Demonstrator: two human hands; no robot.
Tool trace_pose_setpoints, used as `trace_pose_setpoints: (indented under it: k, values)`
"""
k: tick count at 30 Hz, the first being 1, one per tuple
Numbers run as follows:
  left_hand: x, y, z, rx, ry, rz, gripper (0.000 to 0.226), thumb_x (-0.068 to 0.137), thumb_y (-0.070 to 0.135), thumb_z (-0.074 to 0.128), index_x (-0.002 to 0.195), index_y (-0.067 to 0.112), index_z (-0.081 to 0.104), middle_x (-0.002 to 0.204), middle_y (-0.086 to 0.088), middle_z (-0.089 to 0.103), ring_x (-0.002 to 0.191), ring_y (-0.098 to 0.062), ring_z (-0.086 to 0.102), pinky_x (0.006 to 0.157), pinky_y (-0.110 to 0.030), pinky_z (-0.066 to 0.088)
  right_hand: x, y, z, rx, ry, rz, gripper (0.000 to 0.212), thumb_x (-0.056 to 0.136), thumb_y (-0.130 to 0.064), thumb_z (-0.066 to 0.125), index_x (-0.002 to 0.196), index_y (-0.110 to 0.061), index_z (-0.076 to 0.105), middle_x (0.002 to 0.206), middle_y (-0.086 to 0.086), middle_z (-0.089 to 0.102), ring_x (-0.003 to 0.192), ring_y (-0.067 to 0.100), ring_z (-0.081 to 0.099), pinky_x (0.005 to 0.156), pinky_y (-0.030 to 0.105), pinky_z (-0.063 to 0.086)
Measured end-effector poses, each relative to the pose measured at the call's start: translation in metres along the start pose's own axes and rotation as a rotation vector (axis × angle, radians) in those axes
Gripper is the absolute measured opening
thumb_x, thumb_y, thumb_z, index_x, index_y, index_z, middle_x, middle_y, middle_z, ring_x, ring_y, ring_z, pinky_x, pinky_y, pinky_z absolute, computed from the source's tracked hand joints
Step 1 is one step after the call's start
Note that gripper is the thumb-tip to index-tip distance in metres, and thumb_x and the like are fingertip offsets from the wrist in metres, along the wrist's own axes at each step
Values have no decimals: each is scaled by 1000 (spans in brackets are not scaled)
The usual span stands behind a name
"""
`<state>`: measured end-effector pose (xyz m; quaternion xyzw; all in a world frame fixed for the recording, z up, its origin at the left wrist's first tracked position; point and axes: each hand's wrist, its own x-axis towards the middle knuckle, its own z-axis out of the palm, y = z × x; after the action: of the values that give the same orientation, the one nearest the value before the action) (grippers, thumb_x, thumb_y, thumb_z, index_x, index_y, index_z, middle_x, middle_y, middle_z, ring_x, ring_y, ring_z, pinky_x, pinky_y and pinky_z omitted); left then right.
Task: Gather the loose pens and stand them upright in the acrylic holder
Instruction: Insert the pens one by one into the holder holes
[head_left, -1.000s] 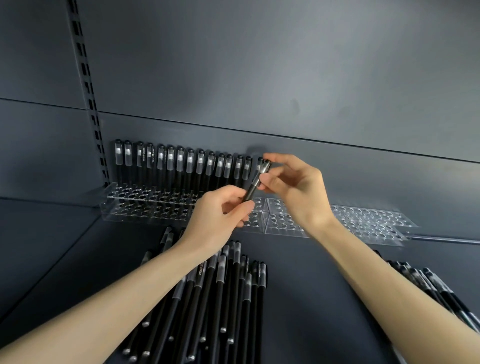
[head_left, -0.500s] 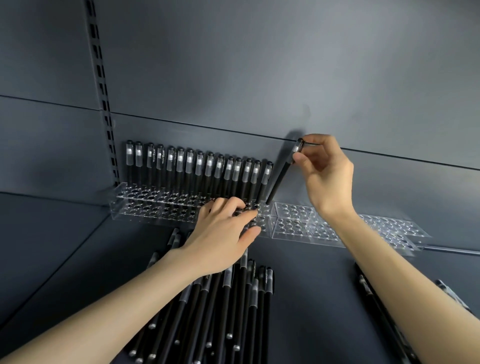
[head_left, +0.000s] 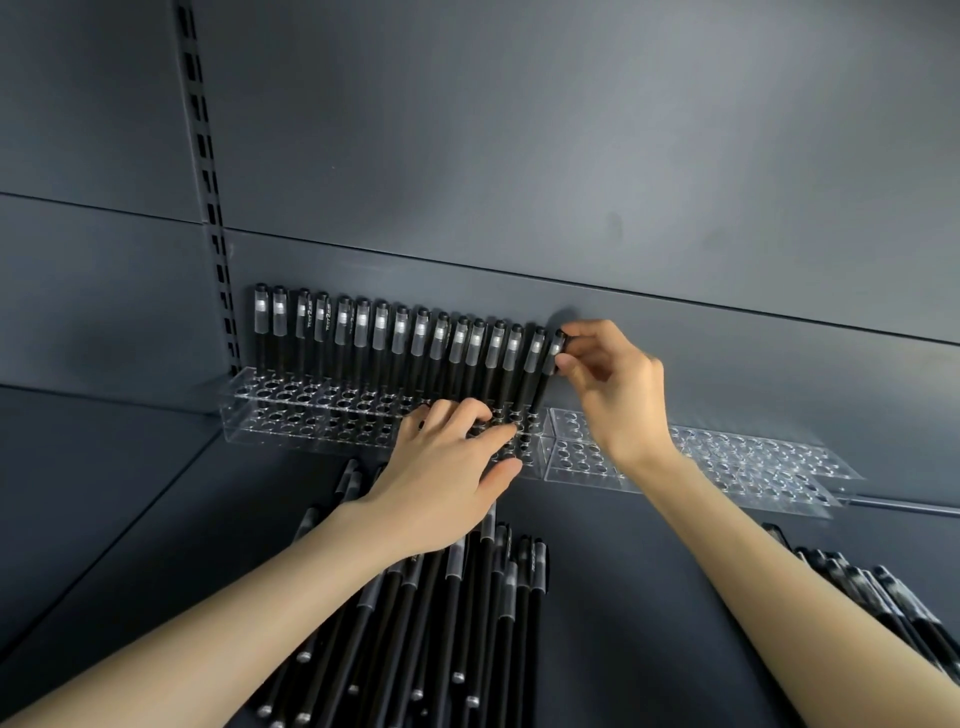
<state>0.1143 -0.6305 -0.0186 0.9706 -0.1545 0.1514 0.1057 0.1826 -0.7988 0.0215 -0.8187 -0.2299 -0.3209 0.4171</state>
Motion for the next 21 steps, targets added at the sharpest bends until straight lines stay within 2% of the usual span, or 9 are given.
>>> trace_pose_setpoints:
  k: [4, 8, 10, 13, 16, 21]
  values:
    - [0, 1, -2, 5, -6, -2, 49, 100, 49, 25, 145, 31, 32, 142, 9, 29, 129, -16, 25, 111, -38, 13, -1, -3, -3, -48, -9, -20, 22, 88, -2, 63, 108, -11, 64, 90, 0, 66, 77, 10, 63, 75, 12, 50]
    - [0, 4, -6, -51, -18, -22, 47, 99, 47, 28, 143, 30, 36, 142, 10, 31, 131, -14, 25, 111, -37, 12, -6, -6, -8, -78, -26, 0, 23, 88, -7, 63, 111, -13, 62, 98, 0, 65, 78, 11, 63, 78, 29, 54]
    - [-2, 7, -11, -97, 14, -33, 45, 99, 45, 31, 140, 29, 41, 140, 10, 36, 130, -13, 28, 111, -36, 13, -10, -10, -10, -73, -14, 1, 22, 89, -8, 62, 111, -12, 61, 100, -1, 63, 78, 10, 61, 76, 32, 54]
    - [-14, 8, -19, -108, 58, -61, 41, 98, 43, 37, 135, 27, 46, 135, 11, 41, 127, -10, 33, 109, -34, 20, -20, -19, -13, -40, -15, 12, 16, 91, -11, 59, 107, -12, 62, 98, -2, 61, 77, 2, 57, 73, 21, 49]
    - [-39, 3, -29, -107, 31, -149, 41, 97, 44, 39, 134, 27, 46, 133, 12, 42, 126, -9, 34, 104, -32, 30, -35, -31, -10, 16, -72, 25, 11, 92, -12, 58, 102, -12, 63, 94, -3, 60, 78, -1, 56, 69, 9, 44]
    - [-89, -12, -42, -97, -35, -324, 57, 90, 59, 40, 137, 26, 39, 135, 9, 41, 126, -12, 36, 102, -33, 36, -59, -54, 2, 82, -200, 40, 7, 91, -9, 59, 92, -12, 65, 90, -5, 58, 76, 0, 56, 68, 5, 42]
